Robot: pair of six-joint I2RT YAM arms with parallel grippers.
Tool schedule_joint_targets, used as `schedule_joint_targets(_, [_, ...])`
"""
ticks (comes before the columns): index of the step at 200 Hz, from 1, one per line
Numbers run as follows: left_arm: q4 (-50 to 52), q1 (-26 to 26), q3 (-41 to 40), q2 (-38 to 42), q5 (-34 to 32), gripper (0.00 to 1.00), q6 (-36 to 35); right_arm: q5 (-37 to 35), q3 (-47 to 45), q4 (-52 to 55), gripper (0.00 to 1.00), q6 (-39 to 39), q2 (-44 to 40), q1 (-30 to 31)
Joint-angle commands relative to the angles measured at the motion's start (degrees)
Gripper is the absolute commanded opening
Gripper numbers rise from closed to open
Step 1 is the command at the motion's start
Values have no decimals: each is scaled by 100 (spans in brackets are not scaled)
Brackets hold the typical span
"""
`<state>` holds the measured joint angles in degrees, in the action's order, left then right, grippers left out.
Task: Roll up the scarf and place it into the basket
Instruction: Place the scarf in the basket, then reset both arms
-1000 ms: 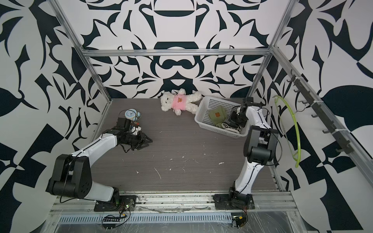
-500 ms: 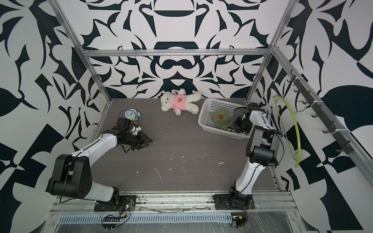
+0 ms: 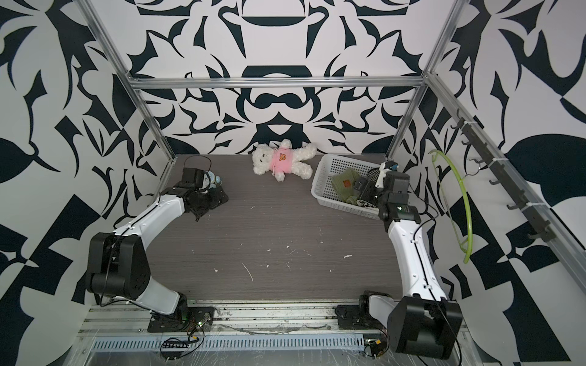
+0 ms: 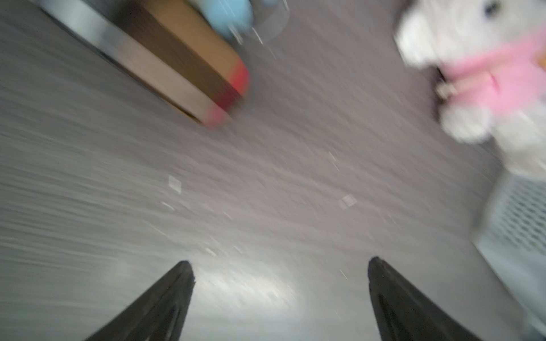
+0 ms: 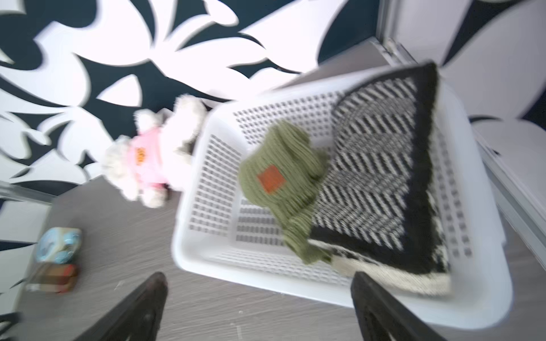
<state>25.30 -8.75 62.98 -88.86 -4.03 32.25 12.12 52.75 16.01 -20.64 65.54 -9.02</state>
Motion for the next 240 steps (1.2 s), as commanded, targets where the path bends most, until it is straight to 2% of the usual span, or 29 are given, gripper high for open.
schedule_joint_targets(1, [-1285, 25, -675, 322, -2394, 99, -950, -430, -730, -1430, 100, -28, 161, 28])
schedule_joint_targets(14, [-2227, 101, -1292, 507, -2801, 99, -1441, -616, -1013, -1605, 100, 122, 273, 162])
schedule_joint_targets(25, [-2481, 207, -1567, 564, -2907, 99, -1682, -725, -1229, -1776, 100, 323, 331, 342])
schedule_joint_targets(35, [-2913, 288, -1917, 580, -2867, 99, -1809, -911, -1498, -2134, 100, 452, 354, 509])
schedule_joint_targets(51, [-4047, 351, -2670, 600, -2450, 99, -2072, -1104, -2095, -3101, 100, 533, 337, 625])
schedule_joint_targets(65, [-5047, 362, -3164, 493, -2443, 99, -2191, -1329, -2476, -3913, 100, 653, 384, 666])
schedule_joint_targets(69, [-5259, 358, -3211, 480, -2459, 99, -2248, -1406, -2545, -4106, 100, 719, 431, 669])
schedule_joint_targets(79, [-4921, 361, -3112, 529, -2316, 99, -2214, -1599, -2553, -4249, 100, 933, 556, 674])
schedule_joint_targets(87, [-5342, 359, -3222, 485, -2260, 99, -2345, -1818, -2453, -4112, 100, 1040, 584, 690])
schedule_joint_targets(98, [-5408, 355, -3279, 549, -2005, 99, -2457, -1940, -2513, -4292, 100, 1181, 642, 721])
schedule_joint_targets(125, [-7135, 473, -4019, 386, -1983, 99, -2554, -1987, -2922, -5196, 100, 1305, 737, 785])
schedule_joint_targets(147, [-6745, 489, -3786, 292, -1690, 99, -2618, -2042, -2959, -5144, 100, 1467, 790, 796])
schedule_joint_targets(165, [-7256, 491, -4058, 243, -1401, 99, -2699, -2077, -3112, -5389, 100, 1633, 878, 906])
schedule_joint_targets(173, [-7736, 489, -4208, 72, -1463, 99, -2722, -2145, -3233, -5582, 100, 1671, 934, 957])
schedule_joint_targets(184, [-8188, 489, -4311, -86, -1499, 99, -2773, -2220, -3526, -6211, 100, 1721, 1086, 1043])
schedule_joint_targets(195, [-7822, 495, -4233, 3, -1425, 99, -2730, -2497, -3862, -7046, 100, 1755, 1383, 1118])
schedule_joint_targets(206, [-7687, 497, -4198, 64, -1392, 99, -2701, -2352, -3994, -7749, 100, 1851, 1825, 1166])
schedule_joint_targets(215, [-7869, 499, -4240, -2, -1414, 99, -2725, -2335, -3816, -7468, 100, 2021, 2024, 1286])
schedule_joint_targets(219, [-7890, 498, -4242, -4, -1409, 99, -2739, -2116, -3677, -7333, 100, 2150, 2159, 1367])
schedule_joint_targets(228, [-7793, 498, -4234, 25, -1414, 99, -2714, -2202, -3495, -7458, 99, 2413, 2451, 1550])
schedule_joint_targets(240, [-7753, 498, -4224, 42, -1394, 99, -2711, -2118, -3345, -6811, 99, 2292, 2244, 1524])
